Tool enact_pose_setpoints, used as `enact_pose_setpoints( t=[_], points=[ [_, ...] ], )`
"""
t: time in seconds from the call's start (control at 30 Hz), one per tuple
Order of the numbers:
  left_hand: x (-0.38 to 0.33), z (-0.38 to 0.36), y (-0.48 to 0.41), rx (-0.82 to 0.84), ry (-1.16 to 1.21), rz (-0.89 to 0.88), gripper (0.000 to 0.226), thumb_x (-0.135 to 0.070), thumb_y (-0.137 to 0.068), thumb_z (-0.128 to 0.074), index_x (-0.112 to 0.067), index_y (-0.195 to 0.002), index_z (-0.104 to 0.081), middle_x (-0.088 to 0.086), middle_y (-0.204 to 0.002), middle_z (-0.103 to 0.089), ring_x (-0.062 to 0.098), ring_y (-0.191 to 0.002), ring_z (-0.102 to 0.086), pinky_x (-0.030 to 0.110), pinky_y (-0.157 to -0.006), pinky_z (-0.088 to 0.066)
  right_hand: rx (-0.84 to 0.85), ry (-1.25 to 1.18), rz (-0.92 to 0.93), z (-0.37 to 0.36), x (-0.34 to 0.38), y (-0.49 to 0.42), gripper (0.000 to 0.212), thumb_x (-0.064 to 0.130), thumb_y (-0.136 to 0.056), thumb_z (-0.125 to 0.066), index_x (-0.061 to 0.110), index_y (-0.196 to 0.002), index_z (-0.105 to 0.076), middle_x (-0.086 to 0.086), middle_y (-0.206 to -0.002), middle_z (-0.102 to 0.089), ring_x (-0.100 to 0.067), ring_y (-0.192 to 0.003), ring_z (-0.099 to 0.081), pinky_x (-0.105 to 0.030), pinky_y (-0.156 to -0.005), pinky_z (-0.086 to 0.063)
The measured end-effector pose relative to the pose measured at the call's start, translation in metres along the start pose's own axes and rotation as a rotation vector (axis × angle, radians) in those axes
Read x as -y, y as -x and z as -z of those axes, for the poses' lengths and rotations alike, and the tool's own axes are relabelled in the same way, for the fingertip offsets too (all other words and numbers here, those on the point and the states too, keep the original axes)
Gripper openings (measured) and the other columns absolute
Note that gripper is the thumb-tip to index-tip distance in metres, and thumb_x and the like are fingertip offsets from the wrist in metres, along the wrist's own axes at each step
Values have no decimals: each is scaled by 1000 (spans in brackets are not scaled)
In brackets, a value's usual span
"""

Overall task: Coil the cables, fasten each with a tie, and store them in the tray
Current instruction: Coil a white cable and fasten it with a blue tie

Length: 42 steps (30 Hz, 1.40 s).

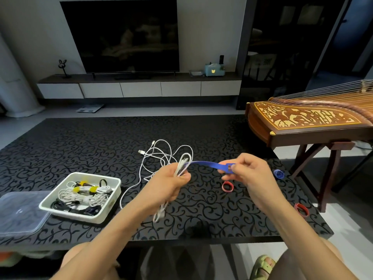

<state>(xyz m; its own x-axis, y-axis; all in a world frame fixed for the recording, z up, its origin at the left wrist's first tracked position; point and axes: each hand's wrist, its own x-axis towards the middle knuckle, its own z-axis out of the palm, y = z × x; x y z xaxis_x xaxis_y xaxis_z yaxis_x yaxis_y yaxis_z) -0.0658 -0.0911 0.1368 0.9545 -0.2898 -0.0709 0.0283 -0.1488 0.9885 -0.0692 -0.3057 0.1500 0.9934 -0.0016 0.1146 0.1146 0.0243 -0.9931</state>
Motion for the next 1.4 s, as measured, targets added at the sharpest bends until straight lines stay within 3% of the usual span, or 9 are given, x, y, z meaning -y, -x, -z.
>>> enact_pose_setpoints(
  t=[0.13, 0.33, 0.53, 0.7, 0.93, 1.0, 1.13, 1.27, 1.4],
  points=[
    [-2, 3, 1, -56, -546, -202, 17, -11, -96, -51, -8, -79, -50, -1, -69, -46, 13, -67, -41, 37, -68, -38, 175, -572, -380, 6, 4, 1, 28, -7, -65, -32, 7, -49, -49, -34, -94, -66, -39, -78, -70, -31, -55, -58],
    [-4, -2, 7, 18, -826, -355, 31, -19, -96, -50, -26, -71, -33, -5, -63, -44, 18, -62, -41, 36, -62, -36, 275, -722, -674, -1, -9, -4, 30, -7, -38, -39, 3, -65, -47, -16, -63, -51, -15, -36, -38, -18, -31, -29],
    [-1, -3, 10, 42, -967, -402, 34, -11, -92, -47, -33, -74, -28, -5, -64, -45, 19, -62, -42, 36, -60, -34, 250, -521, -653, -1, -13, -11, 27, -3, -41, -28, 16, -60, -30, -5, -45, -32, -12, -39, -5, -15, -36, -9],
    [-8, 5, 5, 35, -1194, -470, 17, -9, -89, -48, -15, -104, -53, 6, -79, -63, 27, -75, -53, 36, -66, -35, 411, -196, -524, 1, -4, -7, 55, 5, -40, -35, -3, -85, -66, -3, -46, -31, -11, -43, -12, -19, -43, -8],
    [-14, 2, -2, 34, -1450, -464, 18, -7, -86, -42, -16, -102, -46, 6, -84, -61, 30, -79, -55, 36, -64, -32, 549, 162, -345, -5, 7, 0, 30, 39, -75, -69, 9, -74, -72, 2, -55, -23, -11, -51, -18, -25, -49, -12],
    [-14, 4, -3, 6, -1429, -457, 15, -8, -87, -42, -16, -98, -45, 7, -83, -62, 31, -79, -55, 35, -62, -29, 524, 307, -248, -8, 8, 2, 37, 49, -80, -65, 13, -75, -74, 3, -49, -23, -11, -48, -19, -25, -48, -14],
    [-6, 1, -4, -38, -1195, -374, 5, -11, -90, -45, -13, -93, -48, 9, -83, -62, 31, -81, -55, 36, -65, -34, 436, 364, -204, -7, 6, 1, 33, 26, -95, -54, 7, -78, -74, -1, -48, -26, -12, -46, -20, -21, -45, -16],
    [4, -6, -6, -64, -943, -207, 18, -23, -88, -56, -15, -77, -44, -4, -66, -49, 21, -69, -48, 32, -61, -31, 96, 430, -29, -7, 2, -1, 31, 19, -94, -54, 4, -73, -72, 11, -43, -40, -3, -41, -34, -11, -47, -32],
    [3, -15, -10, 64, -425, 57, 12, -24, -83, -51, -12, -82, -48, -10, -57, -36, 10, -53, -32, 28, -51, -25, -130, 20, 138, -27, -2, 5, 23, 15, -93, -57, 12, -78, -73, 15, -45, -42, 1, -43, -33, -8, -45, -29]
  ],
)
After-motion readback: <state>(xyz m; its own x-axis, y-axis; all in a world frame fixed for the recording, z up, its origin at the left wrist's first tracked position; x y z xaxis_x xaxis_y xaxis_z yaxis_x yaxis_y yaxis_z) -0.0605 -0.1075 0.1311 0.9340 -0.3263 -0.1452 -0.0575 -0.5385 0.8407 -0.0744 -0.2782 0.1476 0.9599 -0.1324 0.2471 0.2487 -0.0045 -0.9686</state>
